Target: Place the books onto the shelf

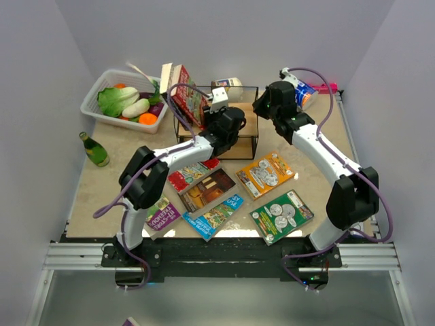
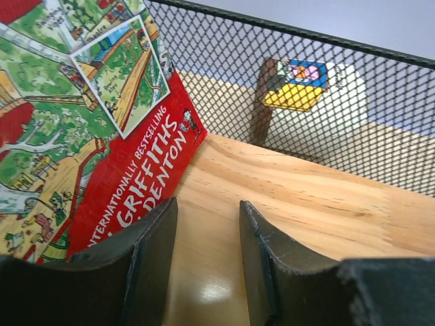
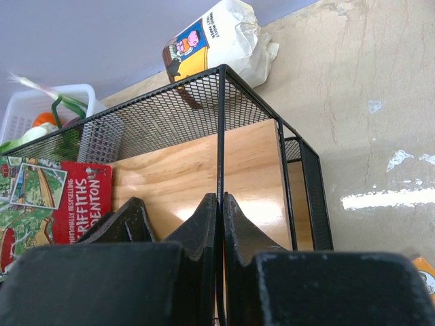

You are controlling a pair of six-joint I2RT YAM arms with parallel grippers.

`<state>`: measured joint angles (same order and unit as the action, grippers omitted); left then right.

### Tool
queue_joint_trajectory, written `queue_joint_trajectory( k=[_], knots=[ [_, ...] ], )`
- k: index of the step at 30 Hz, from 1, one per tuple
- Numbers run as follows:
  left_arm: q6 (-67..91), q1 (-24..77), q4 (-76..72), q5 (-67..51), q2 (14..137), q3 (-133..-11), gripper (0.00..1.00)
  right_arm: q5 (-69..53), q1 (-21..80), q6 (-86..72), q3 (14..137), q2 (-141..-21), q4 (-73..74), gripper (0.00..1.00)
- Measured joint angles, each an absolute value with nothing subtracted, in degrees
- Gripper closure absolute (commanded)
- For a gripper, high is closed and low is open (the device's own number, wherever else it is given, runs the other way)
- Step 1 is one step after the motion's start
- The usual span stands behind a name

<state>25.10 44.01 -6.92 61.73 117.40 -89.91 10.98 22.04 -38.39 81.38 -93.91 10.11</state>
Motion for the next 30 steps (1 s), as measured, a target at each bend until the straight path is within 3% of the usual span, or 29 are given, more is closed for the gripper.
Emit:
queue_joint_trajectory(
  k=[13,16,21,26,30],
  knots=[
    [9.8,43.9,-12.0,68.4,118.4,-90.4,0.50,10.9,22.0,-38.7,81.1,-94.3,8.6,1.00],
    [-2.0,43.9,-21.2,71.4,120.7,-90.3,0.45,10.7,22.1,-38.9,81.1,-94.6,8.0,1.00],
    [-30.2,44.1,-52.9,75.1,125.8,-86.9,0.43,10.3,22.1,-39.2,81.1,-94.9,7.4,1.00],
    [-41.7,44.2,-65.1,77.4,126.9,-85.0,0.51,9.5,22.1,-39.6,81.1,-95.0,6.9,1.00],
    [-34.8,44.2,-56.2,76.6,125.5,-85.1,0.58,9.4,22.0,-39.7,81.1,-95.2,6.6,1.00]
  ],
)
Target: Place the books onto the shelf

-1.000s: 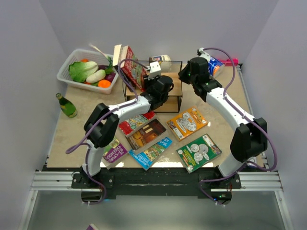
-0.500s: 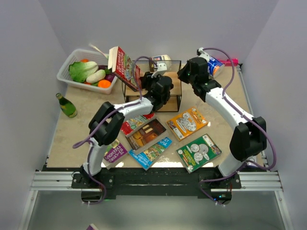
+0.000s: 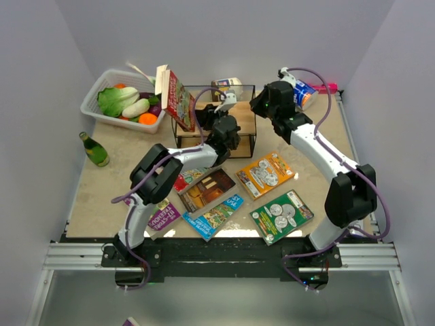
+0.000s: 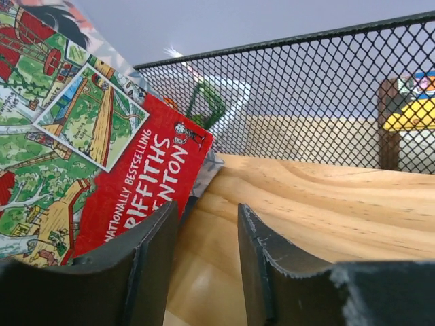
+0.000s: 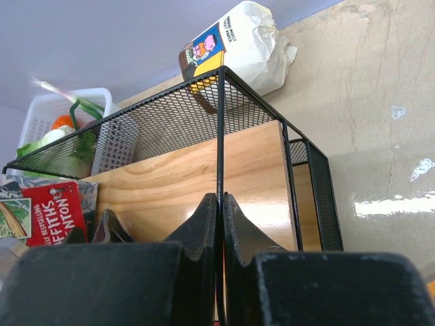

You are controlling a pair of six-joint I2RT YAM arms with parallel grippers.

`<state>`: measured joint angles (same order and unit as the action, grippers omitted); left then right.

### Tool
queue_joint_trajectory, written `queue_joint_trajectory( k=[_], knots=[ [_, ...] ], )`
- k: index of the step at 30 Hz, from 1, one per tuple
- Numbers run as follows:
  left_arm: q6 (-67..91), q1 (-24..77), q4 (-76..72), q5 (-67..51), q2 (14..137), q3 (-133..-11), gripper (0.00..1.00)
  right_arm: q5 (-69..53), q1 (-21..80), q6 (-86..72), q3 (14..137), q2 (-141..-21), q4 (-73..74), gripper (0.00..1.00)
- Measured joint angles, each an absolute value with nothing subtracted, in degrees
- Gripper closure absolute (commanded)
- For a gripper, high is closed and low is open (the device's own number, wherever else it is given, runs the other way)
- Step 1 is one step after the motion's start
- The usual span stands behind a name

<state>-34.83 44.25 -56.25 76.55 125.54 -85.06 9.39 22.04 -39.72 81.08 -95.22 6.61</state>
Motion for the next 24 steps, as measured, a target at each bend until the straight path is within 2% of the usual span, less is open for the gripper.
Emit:
queue_joint_trajectory(
  k=[4,8,14,20,24],
  knots=[
    [-15.3,43.5,-31.9,71.4,122.2,-87.6,0.59,9.4,22.0,-39.9,81.1,-95.3,6.5,1.00],
    [-3.2,42.8,-18.7,66.2,119.6,-88.2,0.56,9.4,22.0,-39.9,81.1,-95.3,6.5,1.00],
    [5.3,42.4,-9.3,59.3,116.5,-88.4,0.58,9.4,22.0,-39.9,81.1,-95.3,6.5,1.00],
    [10.1,41.9,1.7,54.8,116.8,-93.5,0.62,9.4,22.0,-39.9,81.1,-95.3,6.5,1.00],
    [14.0,40.7,7.5,51.7,117.1,-96.4,0.68,9.4,22.0,-39.9,81.1,-95.3,6.5,1.00]
  ],
)
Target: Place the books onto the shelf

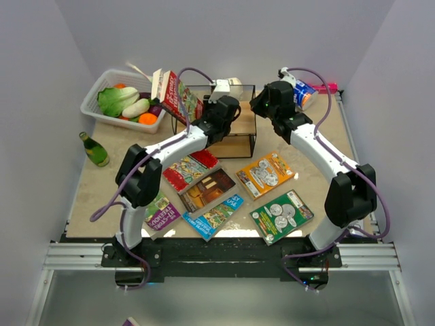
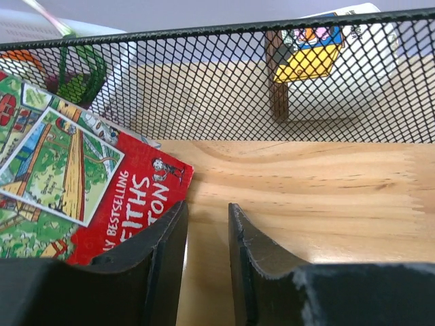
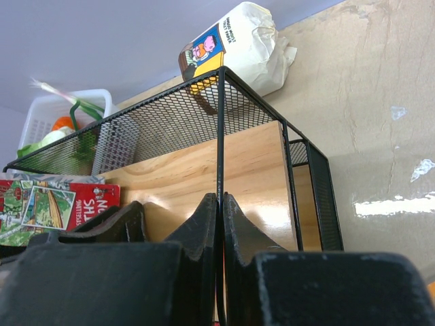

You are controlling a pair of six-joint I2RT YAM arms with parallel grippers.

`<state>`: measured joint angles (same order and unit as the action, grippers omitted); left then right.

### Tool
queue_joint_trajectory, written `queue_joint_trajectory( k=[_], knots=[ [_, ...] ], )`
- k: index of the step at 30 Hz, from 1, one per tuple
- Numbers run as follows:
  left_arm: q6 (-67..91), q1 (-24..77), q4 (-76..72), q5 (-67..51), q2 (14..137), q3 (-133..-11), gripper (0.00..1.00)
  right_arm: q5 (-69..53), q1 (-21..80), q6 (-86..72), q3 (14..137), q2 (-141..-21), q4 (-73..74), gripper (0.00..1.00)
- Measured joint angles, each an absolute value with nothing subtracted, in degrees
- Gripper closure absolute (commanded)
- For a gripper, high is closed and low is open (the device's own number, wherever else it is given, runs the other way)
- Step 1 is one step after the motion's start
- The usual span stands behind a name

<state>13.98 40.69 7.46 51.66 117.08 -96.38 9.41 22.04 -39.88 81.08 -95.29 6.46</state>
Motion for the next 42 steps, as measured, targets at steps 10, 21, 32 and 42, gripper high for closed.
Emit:
queue_joint_trajectory(
  k=[10,21,32,42],
  knots=[
    [20.5,37.7,16.3,49.2,118.3,-101.2,0.74,9.4,22.0,-39.9,81.1,-95.3,6.4,1.00],
    [23.0,36.5,17.9,50.4,118.1,-101.2,0.74,9.4,22.0,-39.9,81.1,-95.3,6.4,1.00],
    [23.5,34.1,21.5,53.0,116.1,-99.1,0.72,9.3,22.0,-39.9,80.8,-95.2,6.1,1.00],
    [23.4,33.1,20.4,52.2,113.0,-95.0,0.65,7.8,22.3,-40.6,80.2,-95.1,4.7,1.00]
  ],
)
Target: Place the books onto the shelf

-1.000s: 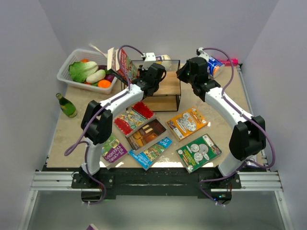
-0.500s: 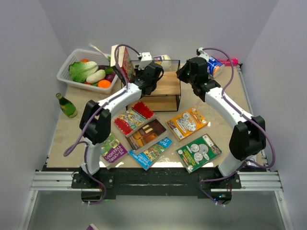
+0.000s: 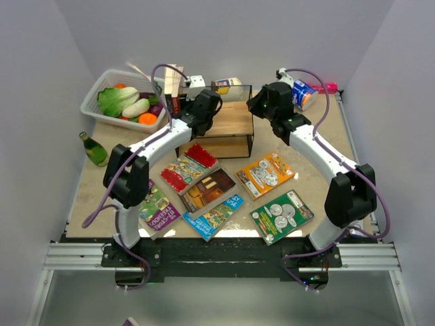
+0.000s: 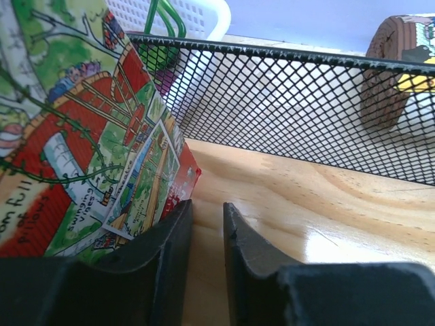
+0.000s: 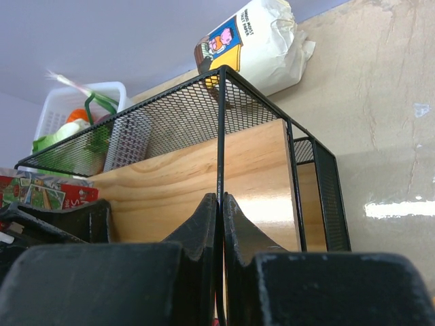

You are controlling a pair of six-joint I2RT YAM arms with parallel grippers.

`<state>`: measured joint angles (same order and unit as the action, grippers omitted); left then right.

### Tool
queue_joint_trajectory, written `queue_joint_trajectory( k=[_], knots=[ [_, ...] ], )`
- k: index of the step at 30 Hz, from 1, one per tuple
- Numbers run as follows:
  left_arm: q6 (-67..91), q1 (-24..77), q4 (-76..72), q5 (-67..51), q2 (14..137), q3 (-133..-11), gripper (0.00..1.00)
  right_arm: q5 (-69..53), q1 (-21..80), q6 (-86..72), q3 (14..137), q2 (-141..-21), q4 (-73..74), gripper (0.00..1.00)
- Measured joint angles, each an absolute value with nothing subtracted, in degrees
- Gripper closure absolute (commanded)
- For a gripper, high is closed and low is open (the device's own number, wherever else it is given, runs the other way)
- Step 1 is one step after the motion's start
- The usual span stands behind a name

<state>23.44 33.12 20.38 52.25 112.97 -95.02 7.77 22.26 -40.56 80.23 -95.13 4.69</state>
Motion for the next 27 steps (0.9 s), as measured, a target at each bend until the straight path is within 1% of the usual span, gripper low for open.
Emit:
queue_joint_trajectory(
  k=[4,7,20,27],
  knots=[
    [23.4,33.1,18.4,49.4,110.9,-92.5,0.55,7.7,22.3,-40.6,80.2,-95.1,4.7,1.00],
    [23.4,33.2,17.3,46.5,109.0,-90.5,0.52,7.4,22.5,-40.9,80.2,-95.1,4.7,1.00],
    [23.2,33.5,19.0,40.6,106.8,-89.9,0.49,7.3,22.5,-41.1,80.2,-95.1,4.7,1.00],
    [23.0,34.5,21.6,37.1,104.6,-89.1,0.46,7.3,22.5,-41.1,80.2,-95.1,4.7,1.00]
  ],
)
